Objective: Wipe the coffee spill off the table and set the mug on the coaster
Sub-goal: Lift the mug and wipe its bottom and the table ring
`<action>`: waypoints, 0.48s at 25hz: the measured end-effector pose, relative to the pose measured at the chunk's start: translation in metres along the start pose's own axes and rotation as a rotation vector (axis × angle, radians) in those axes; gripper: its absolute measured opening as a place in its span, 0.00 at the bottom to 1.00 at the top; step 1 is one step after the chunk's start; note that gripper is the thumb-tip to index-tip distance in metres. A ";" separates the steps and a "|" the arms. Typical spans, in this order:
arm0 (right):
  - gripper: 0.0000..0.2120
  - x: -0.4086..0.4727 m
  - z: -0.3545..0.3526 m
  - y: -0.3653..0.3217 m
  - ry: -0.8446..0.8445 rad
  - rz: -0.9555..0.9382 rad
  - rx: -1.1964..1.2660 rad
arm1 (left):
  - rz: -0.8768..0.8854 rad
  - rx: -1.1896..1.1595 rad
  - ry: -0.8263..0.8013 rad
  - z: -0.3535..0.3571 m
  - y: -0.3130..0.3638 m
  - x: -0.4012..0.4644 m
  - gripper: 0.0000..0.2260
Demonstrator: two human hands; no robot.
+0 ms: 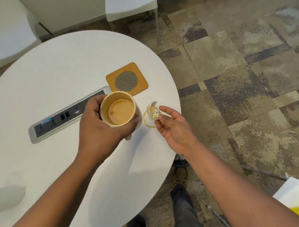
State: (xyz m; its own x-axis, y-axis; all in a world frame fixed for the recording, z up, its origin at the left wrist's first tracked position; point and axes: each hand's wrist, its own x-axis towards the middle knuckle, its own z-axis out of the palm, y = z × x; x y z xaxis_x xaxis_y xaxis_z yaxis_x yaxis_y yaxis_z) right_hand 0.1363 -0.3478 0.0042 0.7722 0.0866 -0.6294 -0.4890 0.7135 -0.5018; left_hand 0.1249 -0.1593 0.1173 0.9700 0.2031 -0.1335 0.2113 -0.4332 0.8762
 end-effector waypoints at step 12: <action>0.14 0.027 -0.008 0.001 0.228 -0.344 -1.096 | 0.003 0.007 -0.027 -0.029 -0.016 -0.007 0.34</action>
State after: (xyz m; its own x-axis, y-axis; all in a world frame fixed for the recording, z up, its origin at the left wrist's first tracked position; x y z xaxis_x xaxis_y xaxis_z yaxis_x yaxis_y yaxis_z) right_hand 0.1531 -0.3499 -0.0180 0.8956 -0.2007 -0.3970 -0.4428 -0.3158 -0.8392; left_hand 0.1112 -0.1288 0.1180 0.9735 0.1783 -0.1433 0.2091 -0.4401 0.8732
